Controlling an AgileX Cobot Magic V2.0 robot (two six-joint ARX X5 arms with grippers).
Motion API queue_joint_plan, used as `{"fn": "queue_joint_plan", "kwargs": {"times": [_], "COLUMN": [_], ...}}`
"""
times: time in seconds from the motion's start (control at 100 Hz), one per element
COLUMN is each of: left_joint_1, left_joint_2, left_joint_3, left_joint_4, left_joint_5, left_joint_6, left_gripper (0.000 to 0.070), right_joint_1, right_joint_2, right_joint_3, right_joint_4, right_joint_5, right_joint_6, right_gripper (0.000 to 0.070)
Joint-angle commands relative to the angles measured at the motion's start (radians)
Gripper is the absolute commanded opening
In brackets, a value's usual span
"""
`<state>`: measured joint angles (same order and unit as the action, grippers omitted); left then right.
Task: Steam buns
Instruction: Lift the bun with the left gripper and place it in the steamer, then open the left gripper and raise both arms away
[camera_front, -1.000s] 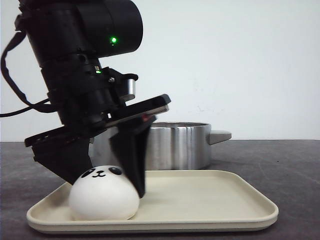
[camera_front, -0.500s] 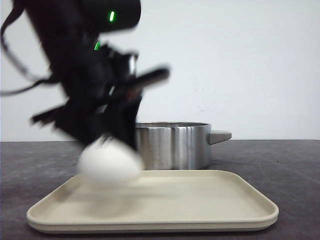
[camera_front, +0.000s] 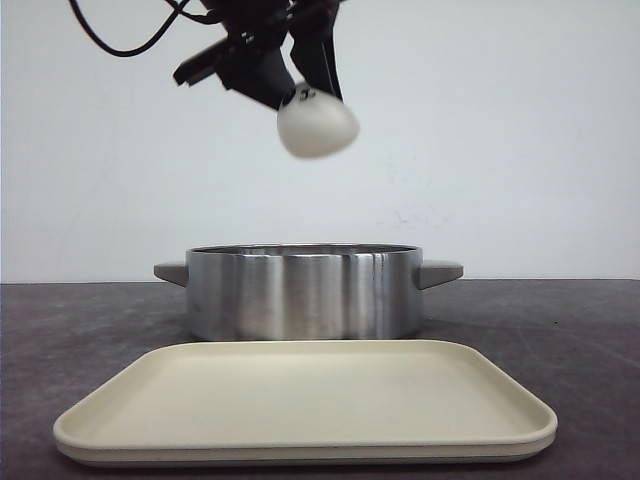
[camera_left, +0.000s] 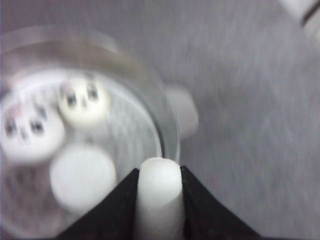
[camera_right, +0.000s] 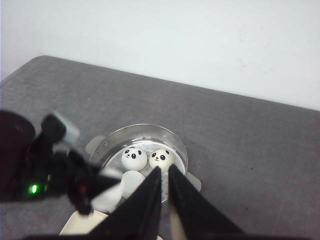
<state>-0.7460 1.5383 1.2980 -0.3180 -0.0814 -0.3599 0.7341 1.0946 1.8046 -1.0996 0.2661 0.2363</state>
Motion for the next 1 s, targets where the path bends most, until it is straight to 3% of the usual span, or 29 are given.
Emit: {"fn": "queue_joint_plan", "kwargs": {"times": [0.0,0.45,0.51,0.62,0.68,0.83,0.99], "left_joint_1": [0.014,0.105,0.105,0.104,0.104,0.112,0.119], "left_joint_2": [0.042,0.283,0.308,0.335,0.339,0.338,0.338], "left_joint_3": [0.018,0.067,0.095,0.146,0.165,0.193,0.261], "left_joint_4": [0.031,0.084,0.069,0.032,0.018,-0.003,-0.148], "left_joint_5": [-0.005,0.137,0.15,0.153,0.152,0.153,0.153], "left_joint_6": [0.027,-0.019,-0.019,-0.018,-0.003,0.019,0.053], "left_gripper": [0.0009,0.0012,0.0095,0.0492,0.0603,0.0611,0.0584], "right_joint_1": [0.011,0.011,0.011,0.011,0.011,0.011,0.011], "right_joint_2": [0.01,0.03,0.037,0.052,0.06,0.082,0.101], "right_joint_3": [0.014,0.013,0.013,0.013,0.013,0.013,0.013], "right_joint_4": [0.004,-0.007,-0.009,-0.009,-0.01,-0.008,-0.009], "right_joint_5": [0.004,0.006,0.008,0.008,0.008,0.008,0.01], "right_joint_6": [0.01,-0.013,-0.013,-0.013,-0.013,-0.013,-0.013], "right_gripper": [0.0016,0.0016,0.0016,0.0016,0.0016,0.0016,0.0016]}}
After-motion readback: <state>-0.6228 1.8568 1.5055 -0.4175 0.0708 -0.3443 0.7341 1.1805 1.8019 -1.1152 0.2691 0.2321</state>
